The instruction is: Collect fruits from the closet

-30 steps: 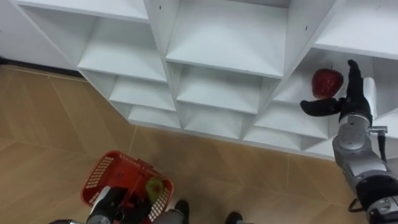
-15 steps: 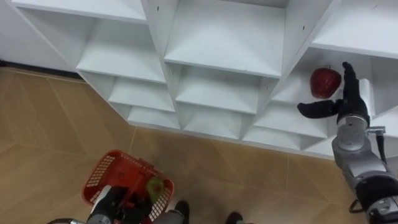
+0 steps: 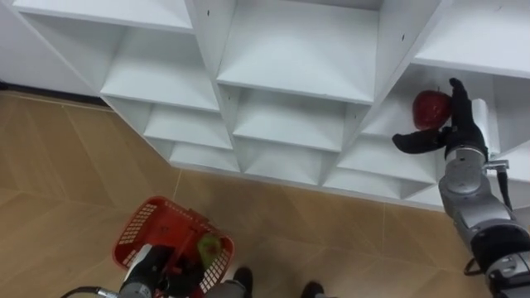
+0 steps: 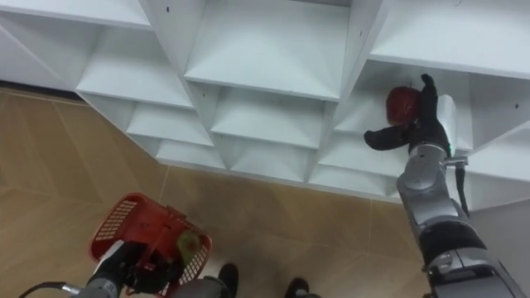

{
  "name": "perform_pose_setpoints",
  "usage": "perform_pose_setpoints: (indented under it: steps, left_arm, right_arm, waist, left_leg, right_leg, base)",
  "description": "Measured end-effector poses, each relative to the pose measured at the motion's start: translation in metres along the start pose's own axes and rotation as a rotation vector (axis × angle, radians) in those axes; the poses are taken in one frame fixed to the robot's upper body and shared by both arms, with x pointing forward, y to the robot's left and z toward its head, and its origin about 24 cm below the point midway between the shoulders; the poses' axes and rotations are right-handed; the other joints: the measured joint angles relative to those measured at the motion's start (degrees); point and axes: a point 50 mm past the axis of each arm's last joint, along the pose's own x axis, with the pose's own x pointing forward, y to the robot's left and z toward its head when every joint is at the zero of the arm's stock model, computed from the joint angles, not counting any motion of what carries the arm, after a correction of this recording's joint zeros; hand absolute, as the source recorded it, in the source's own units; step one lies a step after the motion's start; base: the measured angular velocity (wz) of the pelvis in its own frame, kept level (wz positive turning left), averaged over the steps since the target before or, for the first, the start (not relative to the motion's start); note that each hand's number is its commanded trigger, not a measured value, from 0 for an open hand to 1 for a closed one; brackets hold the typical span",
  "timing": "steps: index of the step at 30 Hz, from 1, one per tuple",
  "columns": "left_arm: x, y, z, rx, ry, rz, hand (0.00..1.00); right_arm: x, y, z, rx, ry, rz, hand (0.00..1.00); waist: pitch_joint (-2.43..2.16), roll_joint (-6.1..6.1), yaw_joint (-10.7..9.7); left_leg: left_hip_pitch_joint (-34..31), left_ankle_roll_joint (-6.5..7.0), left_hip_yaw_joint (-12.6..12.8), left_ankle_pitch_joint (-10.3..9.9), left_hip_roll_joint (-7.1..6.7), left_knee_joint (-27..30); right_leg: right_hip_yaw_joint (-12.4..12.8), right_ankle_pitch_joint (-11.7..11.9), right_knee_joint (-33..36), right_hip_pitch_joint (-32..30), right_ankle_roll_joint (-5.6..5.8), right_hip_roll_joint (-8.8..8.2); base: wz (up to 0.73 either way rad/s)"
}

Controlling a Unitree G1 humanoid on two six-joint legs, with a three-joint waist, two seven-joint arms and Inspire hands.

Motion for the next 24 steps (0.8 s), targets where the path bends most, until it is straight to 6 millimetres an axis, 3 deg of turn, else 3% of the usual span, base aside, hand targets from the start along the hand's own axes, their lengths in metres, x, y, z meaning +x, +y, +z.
perform_pose_setpoints:
  steps: [4, 13, 24]
  left_arm:
    - [0.0, 0.0, 0.001, 0.004, -0.002, 0.011, 1.0]
    - [0.0, 0.0, 0.003, 0.006, -0.015, 0.011, 1.0]
    - [0.0, 0.0, 0.005, 0.005, -0.022, 0.011, 1.0]
  right_arm:
    - [0.001, -0.001, 0.004, -0.029, -0.019, -0.001, 0.0]
    - [0.008, -0.004, 0.019, -0.046, -0.064, -0.016, 0.0]
    - [0.009, -0.006, 0.013, -0.065, -0.024, -0.019, 0.0]
  waist:
    - [0.04, -0.07, 0.0]
    - [0.05, -1.65, 0.1]
    - [0.1, -2.12, 0.7]
  left_leg:
    - [0.1, 0.02, 0.0, 0.1, -0.1, -0.9]
    - [-0.1, -0.07, 0.0, 0.5, -0.12, -1.3]
    - [-1.2, 0.03, -0.1, 0.6, -0.13, -1.1]
  right_leg:
    - [0.0, 0.0, -0.3, -0.1, 0.03, -0.04]
    - [-0.1, 0.0, -1.0, -0.4, 0.03, -0.05]
    - [-0.4, 0.1, -1.1, -1.2, 0.14, -0.1]
  base:
    - [0.0]
    - [0.0]
    - [0.01]
